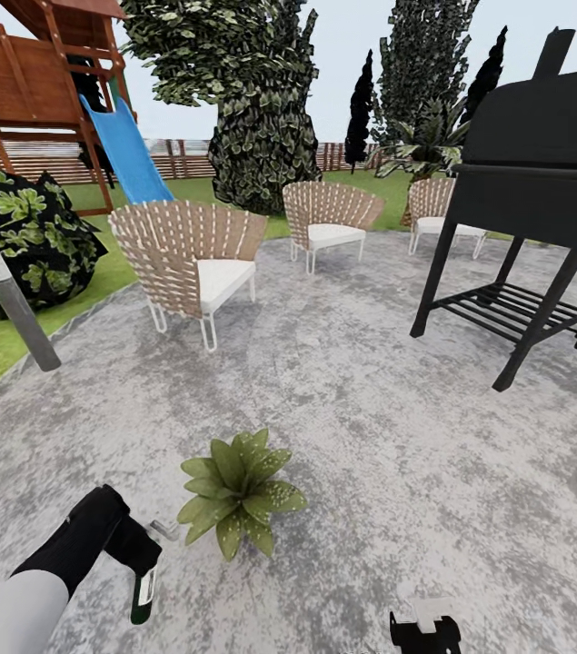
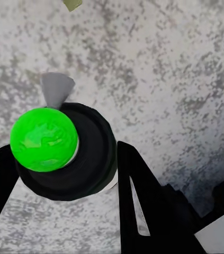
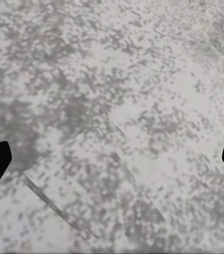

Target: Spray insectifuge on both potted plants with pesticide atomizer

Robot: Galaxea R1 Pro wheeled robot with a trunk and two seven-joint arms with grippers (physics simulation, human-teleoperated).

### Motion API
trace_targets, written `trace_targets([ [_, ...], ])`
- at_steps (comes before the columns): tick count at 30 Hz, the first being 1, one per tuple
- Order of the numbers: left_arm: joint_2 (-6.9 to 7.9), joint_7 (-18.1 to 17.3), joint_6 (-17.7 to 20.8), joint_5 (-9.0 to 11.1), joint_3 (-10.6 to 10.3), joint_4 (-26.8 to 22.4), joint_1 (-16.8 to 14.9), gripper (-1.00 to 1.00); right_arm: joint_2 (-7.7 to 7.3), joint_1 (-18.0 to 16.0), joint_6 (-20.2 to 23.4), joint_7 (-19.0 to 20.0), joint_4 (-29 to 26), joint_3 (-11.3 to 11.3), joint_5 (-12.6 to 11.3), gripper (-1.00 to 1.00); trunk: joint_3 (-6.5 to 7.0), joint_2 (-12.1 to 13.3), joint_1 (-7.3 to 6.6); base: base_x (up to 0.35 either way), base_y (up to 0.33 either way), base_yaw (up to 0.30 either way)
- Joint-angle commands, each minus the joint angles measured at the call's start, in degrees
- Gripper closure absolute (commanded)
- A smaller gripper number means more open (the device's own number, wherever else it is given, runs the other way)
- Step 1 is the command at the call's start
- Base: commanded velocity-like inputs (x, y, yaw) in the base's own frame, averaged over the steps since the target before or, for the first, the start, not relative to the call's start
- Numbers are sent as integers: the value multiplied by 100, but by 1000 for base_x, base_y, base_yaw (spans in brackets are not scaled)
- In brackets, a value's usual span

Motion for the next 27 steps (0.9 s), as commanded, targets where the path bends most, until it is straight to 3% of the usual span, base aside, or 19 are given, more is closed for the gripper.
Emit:
trace_targets([
  [1,25,-150,36,-43,12,-10,-1,100,-4,-4,-15,-12,5,46,-42,-100,-3,-2,-1,0,0,-285],
  [5,40,-196,35,-96,11,-10,-1,100,-8,-4,-15,-13,5,44,-42,-100,5,-2,-1,0,35,-290],
  [8,23,-214,79,-592,30,-10,-1,100,-5,-4,-15,-13,2,41,-42,-100,10,-2,-1,0,244,-270],
  [10,16,-217,91,-682,35,-10,-1,100,8,-4,-15,-15,-2,46,-42,-100,11,-2,-1,0,286,-110],
  [14,12,-370,97,-726,29,-10,4,100,18,-4,-15,-16,-4,46,-42,-100,12,-2,-1,126,267,-10],
  [21,16,-421,92,-718,27,-19,-1,100,2,-4,-15,-15,-4,39,-42,-100,46,-2,-1,59,8,-231],
  [25,41,-841,72,-742,14,-19,-1,100,1,-4,-15,-15,-4,39,-42,-100,64,-2,-1,1,0,-203],
  [27,144,-967,59,-745,10,-20,-2,100,-1,-4,-15,-16,-1,39,-41,-100,65,-2,-1,0,0,-39],
])
